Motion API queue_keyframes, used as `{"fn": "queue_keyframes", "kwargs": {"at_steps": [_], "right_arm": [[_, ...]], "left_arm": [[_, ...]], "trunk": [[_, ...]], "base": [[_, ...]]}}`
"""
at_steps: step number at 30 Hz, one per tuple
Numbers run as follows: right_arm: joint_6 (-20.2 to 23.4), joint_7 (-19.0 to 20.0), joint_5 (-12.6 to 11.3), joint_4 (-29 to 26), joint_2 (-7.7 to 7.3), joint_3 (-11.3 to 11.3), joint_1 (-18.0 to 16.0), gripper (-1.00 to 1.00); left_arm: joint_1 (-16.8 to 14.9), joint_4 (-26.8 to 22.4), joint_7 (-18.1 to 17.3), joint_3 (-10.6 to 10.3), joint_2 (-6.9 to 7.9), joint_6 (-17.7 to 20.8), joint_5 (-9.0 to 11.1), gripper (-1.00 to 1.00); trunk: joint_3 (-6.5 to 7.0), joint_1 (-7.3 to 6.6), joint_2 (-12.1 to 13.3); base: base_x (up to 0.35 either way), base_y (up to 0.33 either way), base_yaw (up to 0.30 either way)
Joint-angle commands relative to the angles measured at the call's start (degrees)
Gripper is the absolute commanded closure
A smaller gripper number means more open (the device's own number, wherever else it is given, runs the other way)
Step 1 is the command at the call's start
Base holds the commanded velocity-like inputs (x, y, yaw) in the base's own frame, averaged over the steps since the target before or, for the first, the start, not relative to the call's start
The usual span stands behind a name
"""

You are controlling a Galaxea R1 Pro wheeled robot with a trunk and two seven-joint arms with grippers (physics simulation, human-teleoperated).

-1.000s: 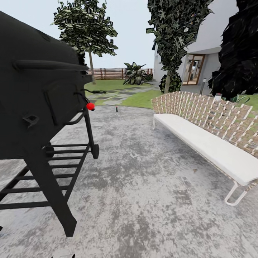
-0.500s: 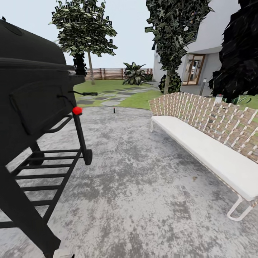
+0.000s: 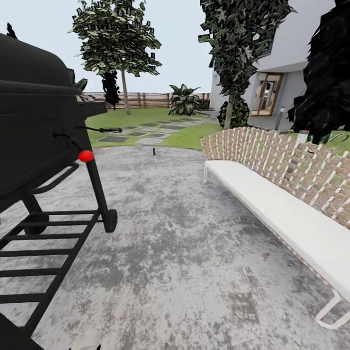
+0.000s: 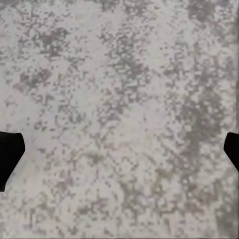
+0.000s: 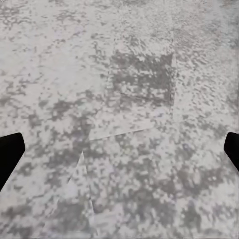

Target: In the garden, pick up the pesticide atomizer on the floor and spray pesticide onto both trees until each tree trunk is fully covered.

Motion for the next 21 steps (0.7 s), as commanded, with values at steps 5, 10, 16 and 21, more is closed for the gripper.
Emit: {"fn": "queue_keyframes", "kwargs": {"at_steps": [5, 10, 16, 21], "right_arm": [[0.0, 0.0, 0.0, 0.0, 0.01, 0.0, 0.0, -1.0], [0.0, 0.0, 0.0, 0.0, 0.01, 0.0, 0.0, -1.0], [0.0, 0.0, 0.0, 0.0, 0.01, 0.0, 0.0, -1.0], [0.0, 0.0, -0.1, -0.1, 0.0, 0.0, 0.0, -1.0]], "left_arm": [[0.0, 0.0, 0.0, 0.0, 0.0, 0.0, 0.0, -1.0], [0.0, 0.0, 0.0, 0.0, 0.0, -0.1, 0.0, -1.0], [0.0, 0.0, 0.0, 0.0, 0.0, -0.1, 0.0, -1.0], [0.0, 0.0, 0.0, 0.0, -0.01, -0.1, 0.0, -1.0]], "trunk": [[0.0, 0.0, 0.0], [0.0, 0.0, 0.0], [0.0, 0.0, 0.0], [0.0, 0.0, 0.0]], "base": [[0.303, -0.197, 0.204], [0.303, -0.197, 0.223], [0.303, -0.197, 0.226], [0.303, -0.197, 0.226]]}}
